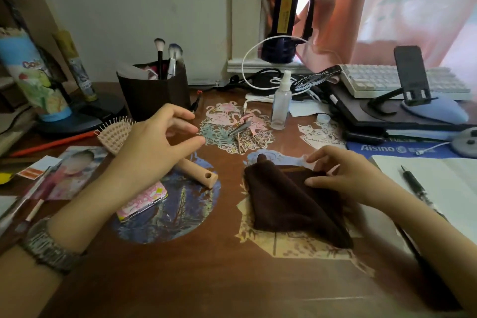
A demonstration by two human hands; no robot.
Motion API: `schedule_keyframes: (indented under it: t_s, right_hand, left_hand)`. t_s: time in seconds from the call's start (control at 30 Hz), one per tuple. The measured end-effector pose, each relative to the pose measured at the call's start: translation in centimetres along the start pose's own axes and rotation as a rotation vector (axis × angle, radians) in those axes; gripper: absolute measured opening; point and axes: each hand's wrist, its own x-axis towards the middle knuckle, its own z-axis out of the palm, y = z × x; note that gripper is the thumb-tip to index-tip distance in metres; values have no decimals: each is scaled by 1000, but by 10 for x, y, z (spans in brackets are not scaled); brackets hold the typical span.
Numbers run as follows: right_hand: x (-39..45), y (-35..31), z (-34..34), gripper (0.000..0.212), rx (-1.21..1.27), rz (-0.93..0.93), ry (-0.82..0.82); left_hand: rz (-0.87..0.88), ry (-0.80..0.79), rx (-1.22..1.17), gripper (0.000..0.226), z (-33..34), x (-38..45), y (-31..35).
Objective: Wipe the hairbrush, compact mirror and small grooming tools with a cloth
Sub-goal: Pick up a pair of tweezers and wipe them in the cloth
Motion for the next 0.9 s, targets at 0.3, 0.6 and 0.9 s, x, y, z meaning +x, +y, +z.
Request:
schedule_keyframes:
  t_s: [0.3, 0.6, 0.9]
  right_hand:
    - [4, 2, 1, 36, 151, 16, -22]
    - [2, 1, 0, 33, 251, -38, -87]
    - [2, 4, 1, 43, 202, -87, 46]
  left_hand:
    - [12, -154, -51, 37, 23, 15, 3]
    - [39, -204, -7, 37, 37, 21, 9]
    - [49, -226, 7, 37, 42, 29, 13]
